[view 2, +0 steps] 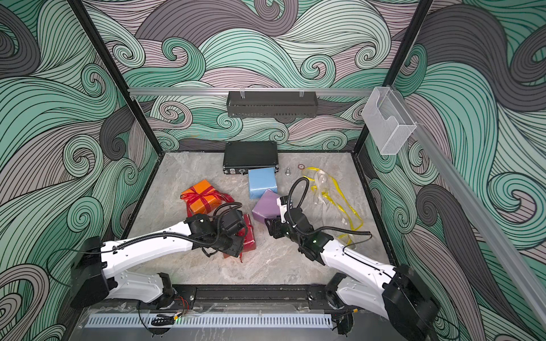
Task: Untie the ribbon bows on the gift boxes
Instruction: Untie the ribbon from the gift box.
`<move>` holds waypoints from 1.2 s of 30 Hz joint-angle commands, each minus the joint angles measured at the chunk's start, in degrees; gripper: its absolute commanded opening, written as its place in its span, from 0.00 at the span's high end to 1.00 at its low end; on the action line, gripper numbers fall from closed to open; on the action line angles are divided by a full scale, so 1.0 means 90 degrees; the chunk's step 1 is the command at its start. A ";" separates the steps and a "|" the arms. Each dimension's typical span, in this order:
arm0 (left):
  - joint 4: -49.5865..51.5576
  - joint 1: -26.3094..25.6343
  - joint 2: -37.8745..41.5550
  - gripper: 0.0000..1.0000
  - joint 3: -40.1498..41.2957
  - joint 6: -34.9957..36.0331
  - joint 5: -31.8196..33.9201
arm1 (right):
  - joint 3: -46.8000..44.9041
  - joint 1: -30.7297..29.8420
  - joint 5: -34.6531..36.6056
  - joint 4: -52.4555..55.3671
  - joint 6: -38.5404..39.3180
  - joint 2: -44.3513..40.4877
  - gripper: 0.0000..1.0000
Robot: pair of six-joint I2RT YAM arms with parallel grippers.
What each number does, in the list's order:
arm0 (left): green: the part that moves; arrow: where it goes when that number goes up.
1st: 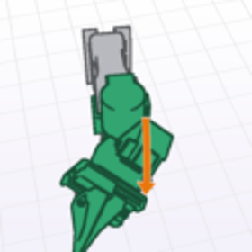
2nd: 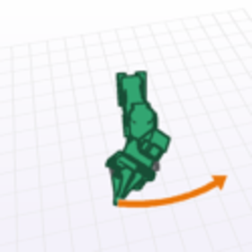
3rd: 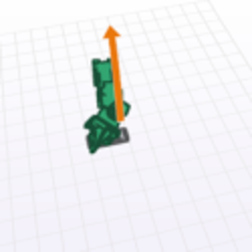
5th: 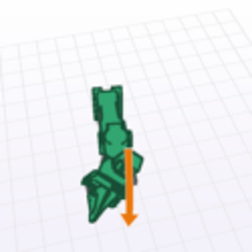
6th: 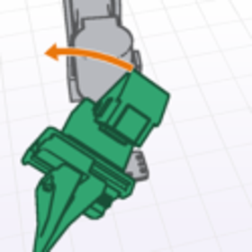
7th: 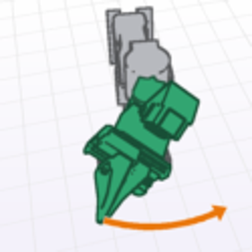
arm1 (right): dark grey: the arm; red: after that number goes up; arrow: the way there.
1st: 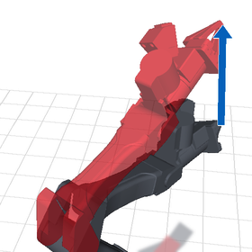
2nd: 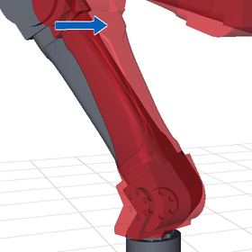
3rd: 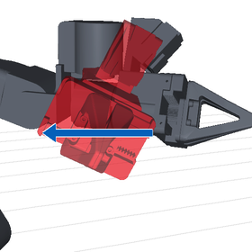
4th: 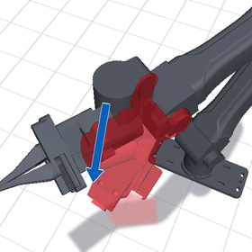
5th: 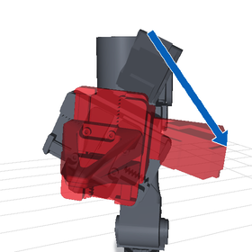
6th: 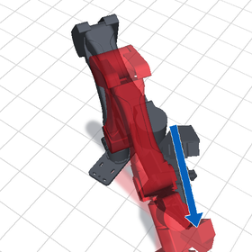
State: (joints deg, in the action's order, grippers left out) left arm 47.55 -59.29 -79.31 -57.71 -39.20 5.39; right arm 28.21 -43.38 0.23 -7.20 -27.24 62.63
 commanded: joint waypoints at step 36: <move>0.1102 -0.0987 -0.1628 0.49 -0.1532 -0.0810 0.1760 | 0.0068 -0.0013 -0.0138 -0.0177 0.0004 0.0067 0.46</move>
State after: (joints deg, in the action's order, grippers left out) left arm 56.95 -69.04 -93.69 -71.75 -45.69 21.96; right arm 28.21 -43.42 -0.47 -7.99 -27.46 62.89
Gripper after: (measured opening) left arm 0.510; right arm 0.545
